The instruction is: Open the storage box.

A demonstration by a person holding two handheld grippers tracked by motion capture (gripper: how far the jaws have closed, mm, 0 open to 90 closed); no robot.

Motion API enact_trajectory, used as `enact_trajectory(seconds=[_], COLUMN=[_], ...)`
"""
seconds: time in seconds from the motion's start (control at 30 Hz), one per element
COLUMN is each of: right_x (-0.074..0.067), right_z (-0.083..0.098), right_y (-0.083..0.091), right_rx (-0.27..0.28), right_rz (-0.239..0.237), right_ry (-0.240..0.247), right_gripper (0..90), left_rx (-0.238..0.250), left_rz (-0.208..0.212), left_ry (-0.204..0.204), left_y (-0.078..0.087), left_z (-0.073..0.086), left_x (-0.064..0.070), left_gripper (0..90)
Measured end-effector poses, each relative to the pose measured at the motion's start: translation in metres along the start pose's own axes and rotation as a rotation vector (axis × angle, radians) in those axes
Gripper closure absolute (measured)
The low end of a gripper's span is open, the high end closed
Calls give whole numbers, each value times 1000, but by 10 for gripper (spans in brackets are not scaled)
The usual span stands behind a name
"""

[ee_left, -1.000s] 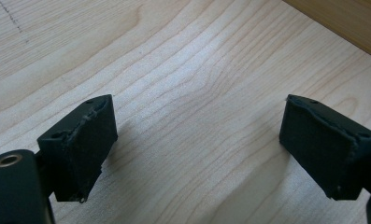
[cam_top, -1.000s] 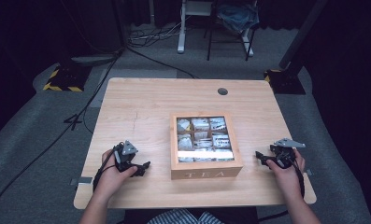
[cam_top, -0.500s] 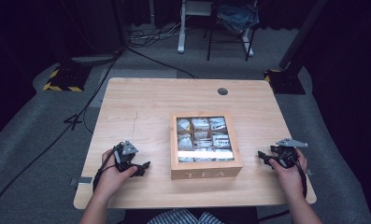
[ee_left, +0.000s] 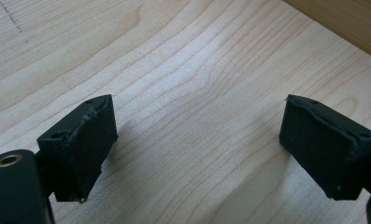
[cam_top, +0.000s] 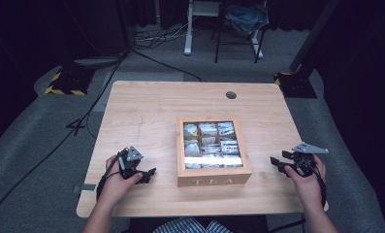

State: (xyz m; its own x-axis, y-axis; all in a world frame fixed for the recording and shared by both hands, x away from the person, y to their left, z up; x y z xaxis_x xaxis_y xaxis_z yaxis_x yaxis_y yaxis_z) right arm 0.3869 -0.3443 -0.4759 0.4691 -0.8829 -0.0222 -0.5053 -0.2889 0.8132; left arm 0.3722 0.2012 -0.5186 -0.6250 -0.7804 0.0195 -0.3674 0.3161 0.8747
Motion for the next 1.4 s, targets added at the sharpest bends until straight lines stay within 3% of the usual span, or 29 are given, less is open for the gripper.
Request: enact_trajectory(seconds=[0.27,0.47,0.6,0.77,0.87,1.03,1.4], right_x=[-18,-32,-48,-64,-74,-90,-106], right_z=[-3,-8,-12,-15,-16,-17,-16], right_y=[12,23,31,37,40,40,29], right_rx=[-13,7,33,31,28,8,-28], right_rz=[-37,-62,-105,-100,-128,-197,-255], right_ry=[34,51,66,127,149,175,198], right_gripper=[370,356,356,357,356,351,343], left_rx=[0,0,0,4,5,5,5], left_rz=[1,-1,1,0,-3,-3,-3], left_ry=[2,0,2,6,2,2,2], left_y=[0,0,0,-1,-1,-1,-1], left_z=[0,0,0,0,-1,-1,-1], left_x=[0,0,0,0,0,0,0], left_gripper=[118,118,118,116,115,115,115])
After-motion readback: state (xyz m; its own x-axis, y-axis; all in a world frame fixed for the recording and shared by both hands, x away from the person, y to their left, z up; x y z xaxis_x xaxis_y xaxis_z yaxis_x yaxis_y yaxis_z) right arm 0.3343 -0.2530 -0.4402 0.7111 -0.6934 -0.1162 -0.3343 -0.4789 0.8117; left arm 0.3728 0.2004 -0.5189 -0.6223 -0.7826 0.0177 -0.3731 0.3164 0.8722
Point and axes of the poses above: each handheld gripper's, and its own axes: y roughly backward along the jaws, z roughly out of its underside, x roughly to its right, the point moved 2 cm from there along -y, roughly forward along the jaws, and after that the axes turned 14 degrees about -x, right-handed, at the moved point
